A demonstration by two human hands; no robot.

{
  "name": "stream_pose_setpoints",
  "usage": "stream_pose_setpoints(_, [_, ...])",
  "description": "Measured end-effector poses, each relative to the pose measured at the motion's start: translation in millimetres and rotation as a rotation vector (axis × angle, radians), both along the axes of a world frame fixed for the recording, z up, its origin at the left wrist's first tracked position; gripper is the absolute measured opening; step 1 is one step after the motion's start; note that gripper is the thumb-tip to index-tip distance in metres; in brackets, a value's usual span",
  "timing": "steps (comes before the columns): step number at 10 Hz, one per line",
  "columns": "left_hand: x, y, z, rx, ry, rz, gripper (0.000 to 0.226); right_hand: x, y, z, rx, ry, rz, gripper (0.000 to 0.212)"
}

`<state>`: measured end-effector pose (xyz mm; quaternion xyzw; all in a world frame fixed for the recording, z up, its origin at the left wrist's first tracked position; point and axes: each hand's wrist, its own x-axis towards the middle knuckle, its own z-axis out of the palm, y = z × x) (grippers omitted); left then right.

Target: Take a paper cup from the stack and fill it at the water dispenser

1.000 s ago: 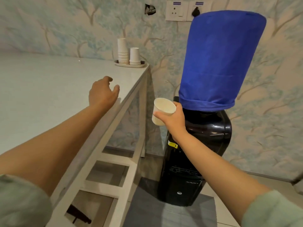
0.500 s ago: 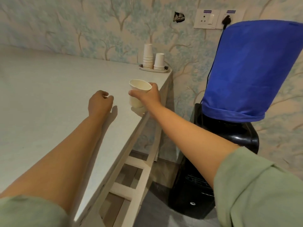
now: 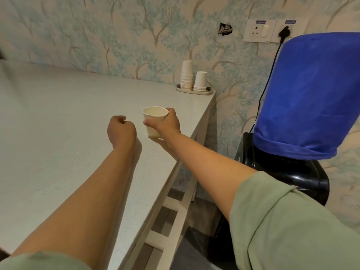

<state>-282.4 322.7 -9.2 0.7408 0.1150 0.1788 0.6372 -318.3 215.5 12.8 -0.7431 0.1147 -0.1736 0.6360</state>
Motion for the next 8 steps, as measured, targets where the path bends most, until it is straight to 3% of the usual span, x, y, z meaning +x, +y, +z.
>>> stream_pose_setpoints(3, [9.2, -3.5, 0.8, -0.062, -0.007, 0.110, 0.039, 27.8, 19.1, -7.2, -0.120, 0.038, 0.082, 0.074])
stream_pose_setpoints(5, [6.5, -3.1, 4.8, 0.037, -0.016, 0.092, 0.040, 32.0, 22.3, -7.2, -0.127, 0.043, 0.096, 0.074])
stream_pose_setpoints(8, [-4.8, -4.4, 11.8, 0.088, -0.025, 0.113, 0.041, 27.7, 20.1, -14.1, -0.118, 0.032, 0.060, 0.093])
